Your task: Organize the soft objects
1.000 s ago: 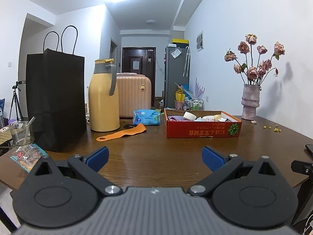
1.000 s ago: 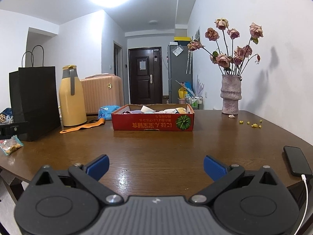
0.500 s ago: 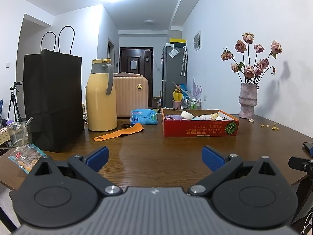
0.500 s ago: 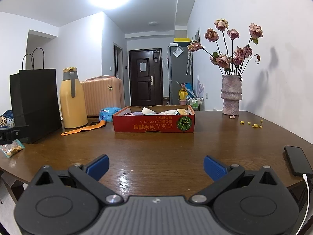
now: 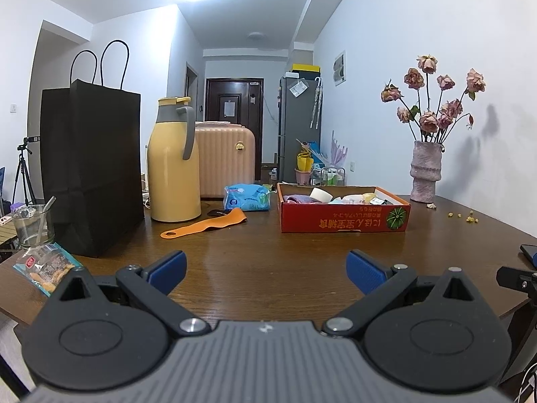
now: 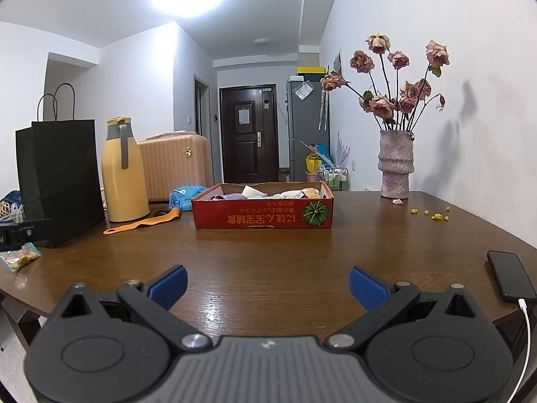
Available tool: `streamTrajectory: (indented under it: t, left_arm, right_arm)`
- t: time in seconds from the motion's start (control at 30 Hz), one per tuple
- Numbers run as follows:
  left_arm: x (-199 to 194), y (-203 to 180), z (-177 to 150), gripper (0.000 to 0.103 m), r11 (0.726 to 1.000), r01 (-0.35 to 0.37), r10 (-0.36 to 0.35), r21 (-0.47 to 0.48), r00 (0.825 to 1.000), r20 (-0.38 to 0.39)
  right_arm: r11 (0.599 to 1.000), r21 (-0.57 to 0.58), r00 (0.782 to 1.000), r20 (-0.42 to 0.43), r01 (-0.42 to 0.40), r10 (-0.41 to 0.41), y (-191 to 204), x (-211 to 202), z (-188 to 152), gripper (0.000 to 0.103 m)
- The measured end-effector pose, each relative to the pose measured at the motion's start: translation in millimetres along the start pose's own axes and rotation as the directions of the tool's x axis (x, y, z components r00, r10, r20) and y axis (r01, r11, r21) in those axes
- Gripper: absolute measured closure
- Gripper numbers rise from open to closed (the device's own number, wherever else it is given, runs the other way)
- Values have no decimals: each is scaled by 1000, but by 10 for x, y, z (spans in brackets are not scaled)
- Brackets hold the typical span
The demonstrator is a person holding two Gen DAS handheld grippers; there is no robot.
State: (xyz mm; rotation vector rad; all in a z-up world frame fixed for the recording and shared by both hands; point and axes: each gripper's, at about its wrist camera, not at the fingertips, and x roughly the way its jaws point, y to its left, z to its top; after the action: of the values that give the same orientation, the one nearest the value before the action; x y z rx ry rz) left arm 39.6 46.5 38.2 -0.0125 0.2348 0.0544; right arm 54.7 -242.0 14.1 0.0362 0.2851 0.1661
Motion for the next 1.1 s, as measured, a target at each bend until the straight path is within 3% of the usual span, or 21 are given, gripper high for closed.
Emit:
streamTrajectory:
  t: [1.1]
  left_arm:
    - [-17, 3, -7, 0, 1000, 0, 0, -4, 1000, 2]
  right_arm:
    - [1000, -14, 1000, -2, -5, 5, 46, 13, -13, 0]
